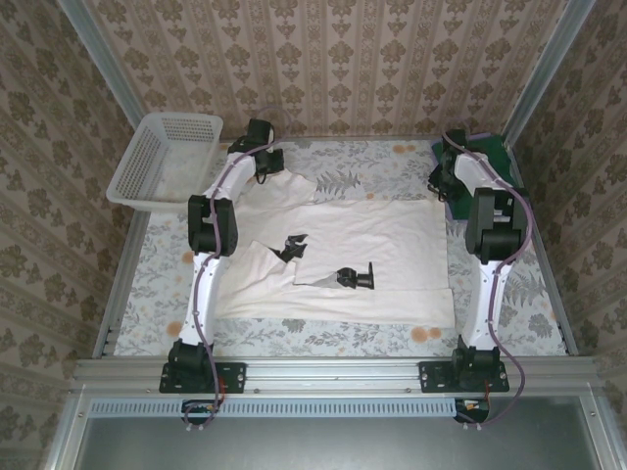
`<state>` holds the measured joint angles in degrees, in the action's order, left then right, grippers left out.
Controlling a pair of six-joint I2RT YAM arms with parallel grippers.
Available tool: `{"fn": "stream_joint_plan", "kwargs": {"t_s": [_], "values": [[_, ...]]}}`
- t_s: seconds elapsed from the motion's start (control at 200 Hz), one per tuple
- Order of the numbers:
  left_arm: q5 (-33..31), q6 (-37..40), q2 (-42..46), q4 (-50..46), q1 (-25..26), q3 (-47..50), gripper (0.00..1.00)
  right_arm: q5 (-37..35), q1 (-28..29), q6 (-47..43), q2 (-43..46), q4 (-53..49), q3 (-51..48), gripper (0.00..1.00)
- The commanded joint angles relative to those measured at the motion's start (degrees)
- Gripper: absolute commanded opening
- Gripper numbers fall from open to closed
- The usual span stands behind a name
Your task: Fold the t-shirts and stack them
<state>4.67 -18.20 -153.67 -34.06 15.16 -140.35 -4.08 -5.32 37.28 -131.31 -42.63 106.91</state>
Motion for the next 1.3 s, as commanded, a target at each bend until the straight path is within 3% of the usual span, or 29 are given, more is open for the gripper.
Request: {"fn": "stream_joint_plan", "kwargs": {"t_s": [0.0,0.385,0.78,1.04,1.295], "values": [[-0.5,1.7,3.5,-0.6,0.1,0.4,0.00,-2.3,0.0,0.0,-2.0,-4.5,2.8,0.27],[-0.5,1.4,4.3,-0.7,0.2,-0.1,0.00,-3.1,1.4,-1.8,2.2,-2.7,-1.4,0.35],[-0.4,1.1,6.0,-0.7,1.2,0.4,0.00,-3.6,1.3,-0.1,-1.0,-7.9,0.3,0.39],[-1.6,0.6,8.3,0.1,1.5,3.3,0.00,-2.7,1.3,-0.1,-1.4,-7.8,-0.3,0.25],[-2.4,0.6,9.1,-0.2,1.8,3.6,0.00,-0.8,1.3,-0.1,-1.3,-6.9,-0.3,0.00]]}}
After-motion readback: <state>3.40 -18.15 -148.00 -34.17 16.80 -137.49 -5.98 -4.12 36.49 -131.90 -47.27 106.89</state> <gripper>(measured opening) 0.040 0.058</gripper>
